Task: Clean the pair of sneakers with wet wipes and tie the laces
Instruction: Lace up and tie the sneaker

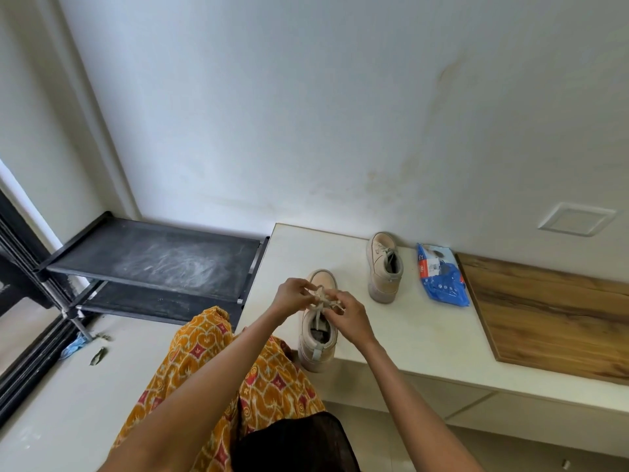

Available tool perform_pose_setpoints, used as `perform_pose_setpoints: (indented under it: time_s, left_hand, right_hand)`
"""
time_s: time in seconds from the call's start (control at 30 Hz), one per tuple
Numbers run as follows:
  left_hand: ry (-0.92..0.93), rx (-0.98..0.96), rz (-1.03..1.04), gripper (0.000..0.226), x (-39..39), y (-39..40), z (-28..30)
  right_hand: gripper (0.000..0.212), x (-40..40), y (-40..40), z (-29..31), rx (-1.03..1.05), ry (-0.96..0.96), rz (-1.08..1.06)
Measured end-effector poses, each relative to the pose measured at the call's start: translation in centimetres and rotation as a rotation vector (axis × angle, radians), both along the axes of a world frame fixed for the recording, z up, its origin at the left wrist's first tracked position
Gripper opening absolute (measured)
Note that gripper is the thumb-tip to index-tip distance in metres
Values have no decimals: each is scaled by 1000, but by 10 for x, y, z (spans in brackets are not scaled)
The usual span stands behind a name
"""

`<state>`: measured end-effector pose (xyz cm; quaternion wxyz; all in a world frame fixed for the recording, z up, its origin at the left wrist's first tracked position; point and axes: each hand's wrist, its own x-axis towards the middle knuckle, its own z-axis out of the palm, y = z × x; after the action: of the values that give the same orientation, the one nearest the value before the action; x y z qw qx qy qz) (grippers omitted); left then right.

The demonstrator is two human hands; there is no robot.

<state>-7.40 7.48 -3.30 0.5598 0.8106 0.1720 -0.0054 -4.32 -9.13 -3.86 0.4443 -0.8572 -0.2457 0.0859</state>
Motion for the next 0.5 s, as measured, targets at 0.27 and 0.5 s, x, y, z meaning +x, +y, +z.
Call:
perform_pose_setpoints:
  time_s: [0.27,0.5]
  left_hand:
    - [-27,-2,-39,16,-5,-4,-3]
    - [-33,64,-19,15,-3,-7,1]
  right_hand:
    - [29,3,-27,-4,241,334,-323]
    - [20,0,-10,-2,42,337,-139]
